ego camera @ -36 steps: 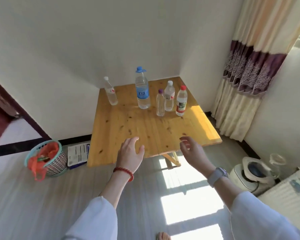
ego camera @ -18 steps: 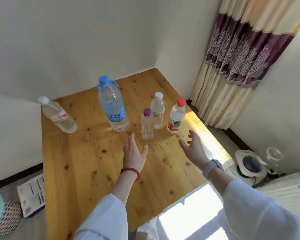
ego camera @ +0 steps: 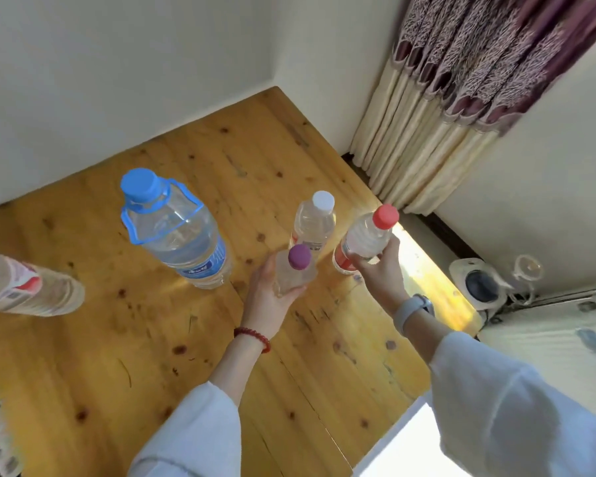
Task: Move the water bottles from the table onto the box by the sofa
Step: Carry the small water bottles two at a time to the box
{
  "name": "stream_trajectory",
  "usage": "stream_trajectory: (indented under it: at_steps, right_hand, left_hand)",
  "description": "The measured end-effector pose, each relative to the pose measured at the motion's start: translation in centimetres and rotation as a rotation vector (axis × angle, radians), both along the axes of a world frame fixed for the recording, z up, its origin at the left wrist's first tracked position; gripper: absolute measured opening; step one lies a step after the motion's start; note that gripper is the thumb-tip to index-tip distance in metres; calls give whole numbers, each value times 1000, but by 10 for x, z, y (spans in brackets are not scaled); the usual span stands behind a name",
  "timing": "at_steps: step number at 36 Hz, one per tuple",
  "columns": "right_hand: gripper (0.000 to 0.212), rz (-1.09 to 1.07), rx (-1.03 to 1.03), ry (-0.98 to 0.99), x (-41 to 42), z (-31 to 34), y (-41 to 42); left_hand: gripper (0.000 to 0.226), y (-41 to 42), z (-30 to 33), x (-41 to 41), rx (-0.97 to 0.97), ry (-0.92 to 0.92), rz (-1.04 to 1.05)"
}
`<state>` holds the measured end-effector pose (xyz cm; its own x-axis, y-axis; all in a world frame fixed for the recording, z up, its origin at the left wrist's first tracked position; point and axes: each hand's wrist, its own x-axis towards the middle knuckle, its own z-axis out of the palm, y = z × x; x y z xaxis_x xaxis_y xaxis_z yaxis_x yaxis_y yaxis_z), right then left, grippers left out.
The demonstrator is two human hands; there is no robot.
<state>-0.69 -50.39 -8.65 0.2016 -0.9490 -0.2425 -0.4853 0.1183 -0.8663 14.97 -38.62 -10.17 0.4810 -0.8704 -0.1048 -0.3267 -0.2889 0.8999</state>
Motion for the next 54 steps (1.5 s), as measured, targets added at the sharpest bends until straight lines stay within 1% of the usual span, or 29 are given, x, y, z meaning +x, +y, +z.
stream_trajectory:
  at_steps: [3, 7, 10, 13, 15, 17, 18, 20, 22, 25, 30, 32, 34, 36, 39, 42, 45, 49, 53, 54]
  right_hand:
    - [68, -6, -5, -19, -9, 2, 7]
    - [65, -39, 62, -70, -30, 8, 28]
    - [61, -93, 73, -103, -52, 18, 56]
    - [56, -176, 59, -147, -84, 26, 87]
    - [51, -209, 60, -161, -110, 35, 109]
    - [45, -232, 52, -173, -141, 44, 131]
    - [44, -247, 42, -171, -158, 48, 143]
    - [45, -282, 31, -139, -195, 53, 166]
    - [40, -321, 31, -94, -236, 56, 192]
    - [38, -412, 21, -35, -304, 59, 237]
    - [62, -626, 41, 2, -423, 71, 334]
    - [64, -726, 51, 32, -469, 76, 378]
    - [57, -826, 68, 53, -514, 81, 422]
    - [57, -959, 72, 60, -556, 86, 463]
    - [63, -1178, 80, 69, -610, 89, 522]
    - [62, -1373, 102, 90, -658, 89, 577]
    - [72, -1527, 125, 104, -702, 87, 625]
    - [62, -1676, 157, 133, -761, 79, 680]
    - [76, -1767, 191, 188, -828, 75, 729]
    - [77, -1790, 204, 199, -847, 74, 741]
  left_hand:
    - [61, 6, 0, -5, -35, -22, -20]
    - [66, 18, 10, -21, -34, -1, -2]
    - [61, 29, 20, -40, -30, 5, -14]
    - [60, 38, 29, -64, 7, 53, -79]
    - [69, 45, 30, -85, 30, 73, -132]
    - [78, 52, 32, -109, 43, 48, -190]
    - [78, 56, 33, -123, 43, 29, -224]
    - [70, 64, 38, -155, 42, -1, -293]
    - [66, 73, 45, -194, 34, -11, -370]
    - [71, 90, 56, -265, 10, -31, -500]
    - [56, 138, 77, -403, -38, -75, -750]
    - [50, 162, 80, -459, -53, -88, -881]
    - [59, 186, 83, -515, -84, -110, -1024]
    - [62, 210, 88, -571, -111, -130, -1144]
    - [56, 245, 92, -649, -161, -141, -1300]
    - [60, 279, 95, -722, -185, -153, -1481]
    - [61, 312, 98, -793, -237, -186, -1625]
    - [60, 356, 93, -886, -287, -224, -1786]
    - [57, 403, 86, -985, -289, -192, -1914]
    - [55, 415, 85, -1011, -274, -173, -1939]
